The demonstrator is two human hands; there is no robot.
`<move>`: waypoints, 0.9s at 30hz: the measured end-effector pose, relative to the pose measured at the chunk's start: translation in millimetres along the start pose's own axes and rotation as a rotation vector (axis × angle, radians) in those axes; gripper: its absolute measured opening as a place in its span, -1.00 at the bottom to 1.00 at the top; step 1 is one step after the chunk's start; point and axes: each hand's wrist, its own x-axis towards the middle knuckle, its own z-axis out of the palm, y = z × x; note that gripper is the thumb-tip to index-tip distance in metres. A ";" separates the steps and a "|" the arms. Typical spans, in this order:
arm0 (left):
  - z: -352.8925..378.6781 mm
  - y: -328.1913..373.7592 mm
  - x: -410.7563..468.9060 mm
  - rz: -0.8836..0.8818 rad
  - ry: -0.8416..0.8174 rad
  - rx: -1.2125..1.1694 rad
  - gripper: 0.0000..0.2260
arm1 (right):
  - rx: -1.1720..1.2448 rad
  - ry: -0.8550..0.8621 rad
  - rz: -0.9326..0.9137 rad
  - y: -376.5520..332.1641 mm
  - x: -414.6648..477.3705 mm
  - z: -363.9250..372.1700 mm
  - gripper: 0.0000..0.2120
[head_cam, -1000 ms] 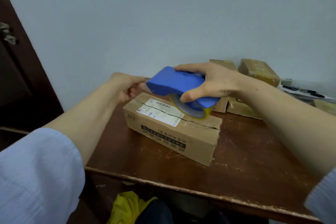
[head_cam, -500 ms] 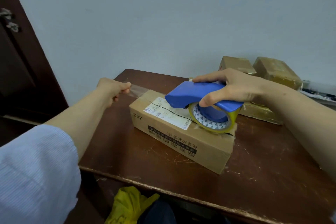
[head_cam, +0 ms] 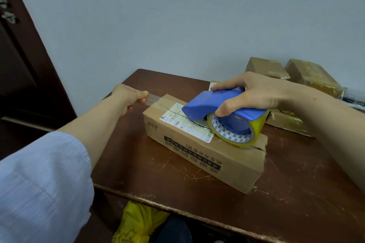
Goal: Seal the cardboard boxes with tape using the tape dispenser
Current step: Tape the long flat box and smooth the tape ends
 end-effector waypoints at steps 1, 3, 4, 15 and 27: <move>1.2 -1.3 0.3 -0.001 0.007 0.007 -0.88 | -0.001 -0.003 0.005 -0.4 0.4 0.5 -0.31; 3.5 -3.6 -0.2 0.002 0.011 0.024 -0.88 | 0.000 -0.010 0.014 -0.6 1.7 1.6 -0.32; 4.5 -4.9 -0.5 0.002 0.008 0.032 -0.88 | -0.004 -0.015 0.017 -0.5 2.2 2.3 -0.33; 21.1 -17.5 -11.4 -0.052 -0.075 0.092 -0.90 | -0.031 -0.050 0.021 -2.0 7.7 6.7 -0.46; 19.4 -25.6 -17.0 -0.012 -0.147 0.391 -0.54 | -0.056 -0.043 0.026 -5.7 4.4 10.4 -0.44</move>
